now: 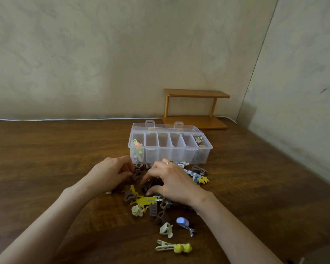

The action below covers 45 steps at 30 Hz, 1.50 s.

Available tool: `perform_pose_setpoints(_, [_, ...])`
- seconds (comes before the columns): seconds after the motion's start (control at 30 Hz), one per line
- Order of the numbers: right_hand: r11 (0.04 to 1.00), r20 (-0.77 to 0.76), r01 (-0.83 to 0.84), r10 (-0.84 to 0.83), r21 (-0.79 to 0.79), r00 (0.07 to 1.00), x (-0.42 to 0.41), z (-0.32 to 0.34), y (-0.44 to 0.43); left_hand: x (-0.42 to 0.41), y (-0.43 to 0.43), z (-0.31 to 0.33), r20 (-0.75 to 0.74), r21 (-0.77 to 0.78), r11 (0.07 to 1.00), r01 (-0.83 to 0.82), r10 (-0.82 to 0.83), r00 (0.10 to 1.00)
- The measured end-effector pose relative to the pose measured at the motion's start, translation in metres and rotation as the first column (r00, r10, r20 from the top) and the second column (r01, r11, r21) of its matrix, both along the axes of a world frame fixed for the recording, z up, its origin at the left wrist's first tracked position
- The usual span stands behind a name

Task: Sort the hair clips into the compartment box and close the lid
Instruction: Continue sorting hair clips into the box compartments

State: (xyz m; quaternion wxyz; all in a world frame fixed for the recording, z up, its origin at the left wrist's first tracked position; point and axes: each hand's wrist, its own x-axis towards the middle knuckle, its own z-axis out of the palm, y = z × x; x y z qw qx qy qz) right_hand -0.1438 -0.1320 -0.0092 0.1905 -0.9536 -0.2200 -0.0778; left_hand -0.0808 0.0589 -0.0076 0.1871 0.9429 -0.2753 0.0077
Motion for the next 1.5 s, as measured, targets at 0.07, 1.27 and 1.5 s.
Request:
perform_pose_setpoints(0.07, [1.0,0.012,-0.001,0.001,-0.001,1.0,0.001,-0.002,-0.002,0.001,0.001,-0.001,0.02,0.014,1.0,-0.023,0.022,1.0])
perform_pose_setpoints(1.27, [0.739,-0.01,0.354,-0.425,0.573,0.905,-0.016,0.015,-0.102,-0.035,-0.038,-0.01,0.306,-0.308,0.903,0.301,-0.206,0.93])
perform_pose_setpoints(1.5, [0.687,0.099,0.408,-0.571,0.601,0.815,0.007,0.025,-0.127,-0.039,-0.039,-0.01,0.286,-0.308,0.9,0.307,-0.22,0.932])
